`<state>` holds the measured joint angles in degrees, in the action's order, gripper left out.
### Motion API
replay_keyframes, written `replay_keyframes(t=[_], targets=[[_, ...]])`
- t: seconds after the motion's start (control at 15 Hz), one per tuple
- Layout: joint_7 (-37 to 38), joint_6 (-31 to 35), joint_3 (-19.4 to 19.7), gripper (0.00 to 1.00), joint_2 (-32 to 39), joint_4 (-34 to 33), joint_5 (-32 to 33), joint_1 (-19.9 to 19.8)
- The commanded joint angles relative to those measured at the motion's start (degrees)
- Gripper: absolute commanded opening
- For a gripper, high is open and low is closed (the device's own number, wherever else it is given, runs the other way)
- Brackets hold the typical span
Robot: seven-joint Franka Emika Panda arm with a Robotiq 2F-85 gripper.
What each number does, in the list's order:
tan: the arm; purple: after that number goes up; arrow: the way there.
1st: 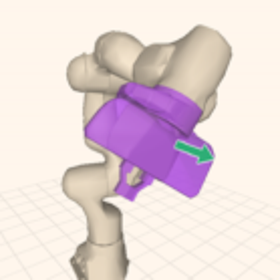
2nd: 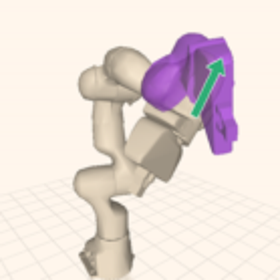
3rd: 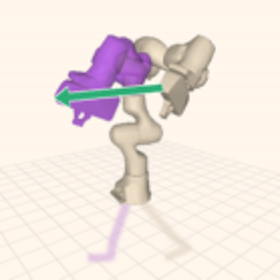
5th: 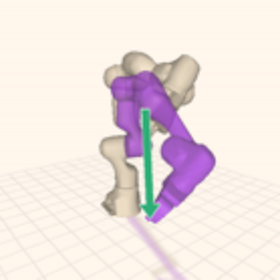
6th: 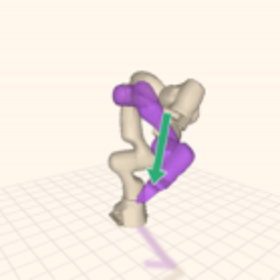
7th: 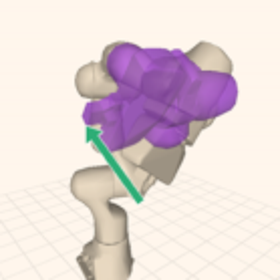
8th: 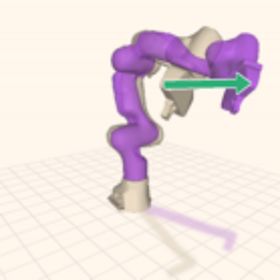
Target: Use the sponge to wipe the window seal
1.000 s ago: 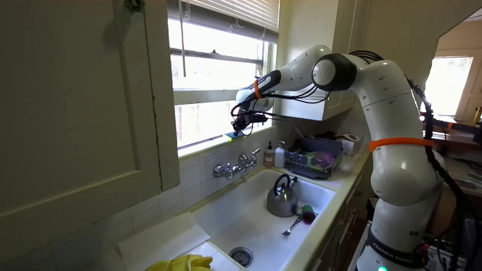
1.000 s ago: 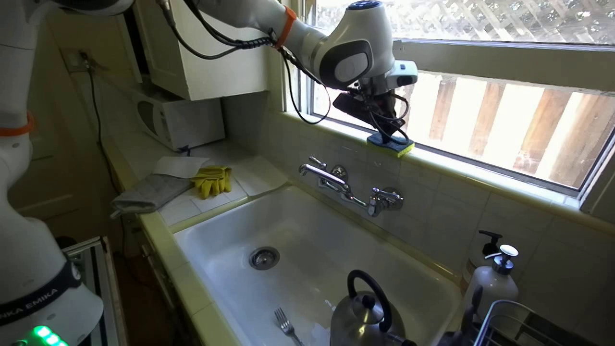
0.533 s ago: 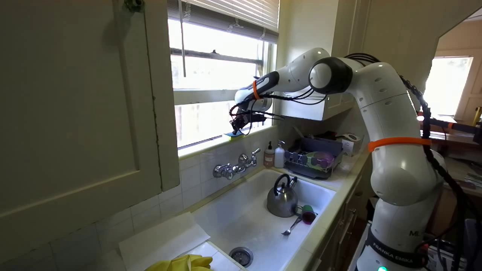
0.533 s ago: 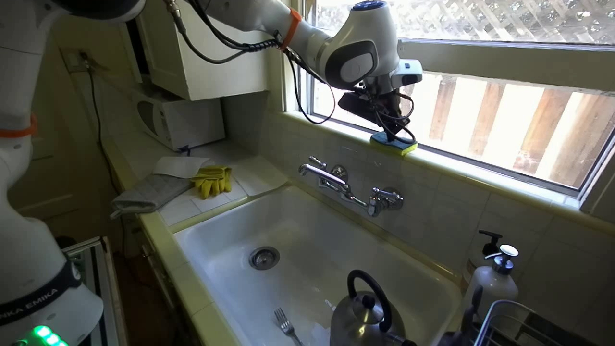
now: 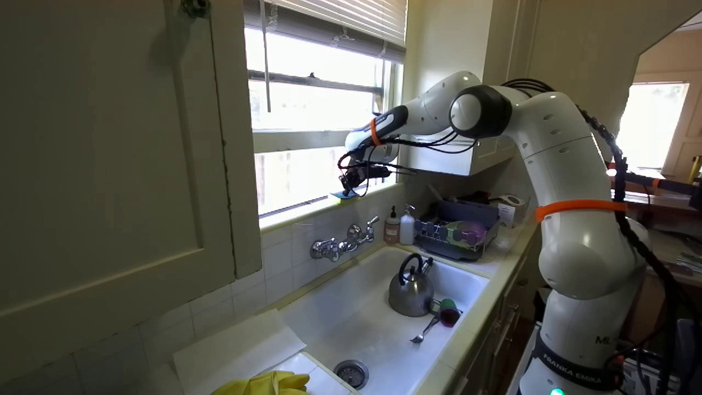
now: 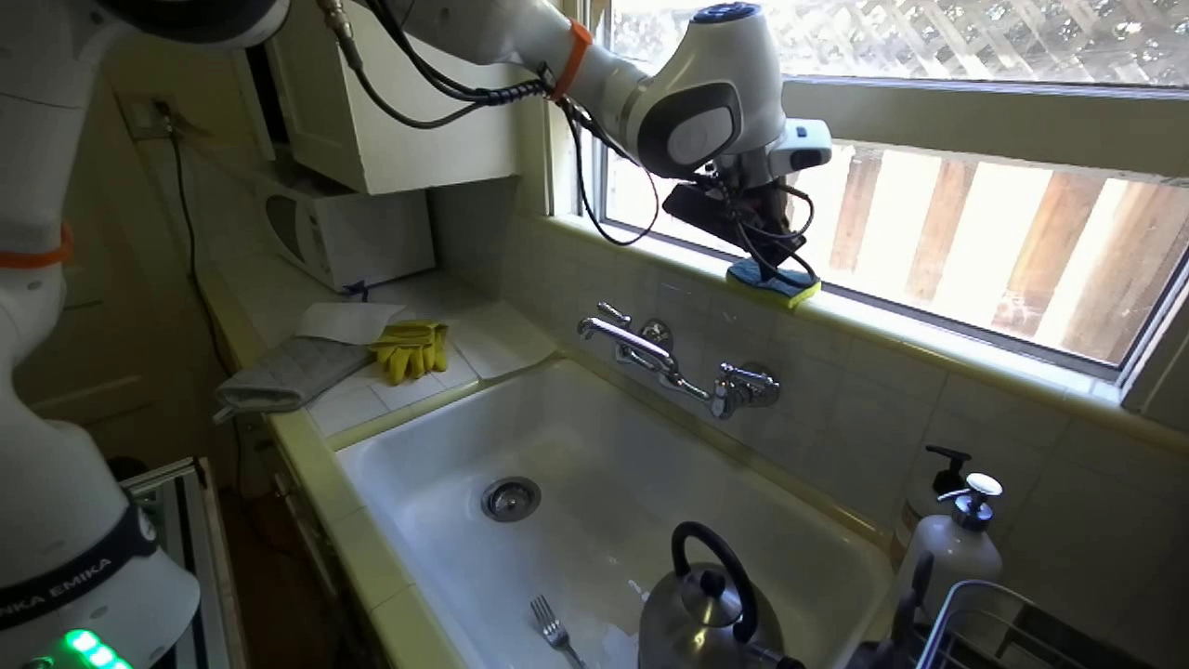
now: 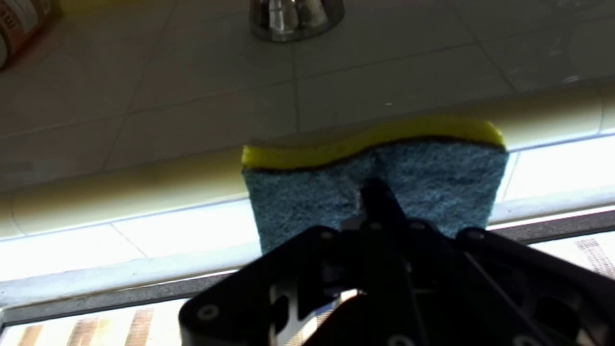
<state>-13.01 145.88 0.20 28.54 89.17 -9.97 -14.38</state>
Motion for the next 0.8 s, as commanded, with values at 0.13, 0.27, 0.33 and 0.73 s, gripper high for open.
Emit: replay_keyframes(t=[0.13,0.27,0.33,0.73], targets=[[-0.71,-0.18,0.46,0.0,2.13,-2.25,0.11,-0.86],[-0.89,-0.62,0.11,0.0,2.27,-2.62,-0.21,-0.88],[-0.91,-0.68,0.03,0.0,2.25,-2.68,-0.13,-0.74],[-1.53,-0.48,-0.31,0.0,1.17,-2.34,0.0,-0.46]])
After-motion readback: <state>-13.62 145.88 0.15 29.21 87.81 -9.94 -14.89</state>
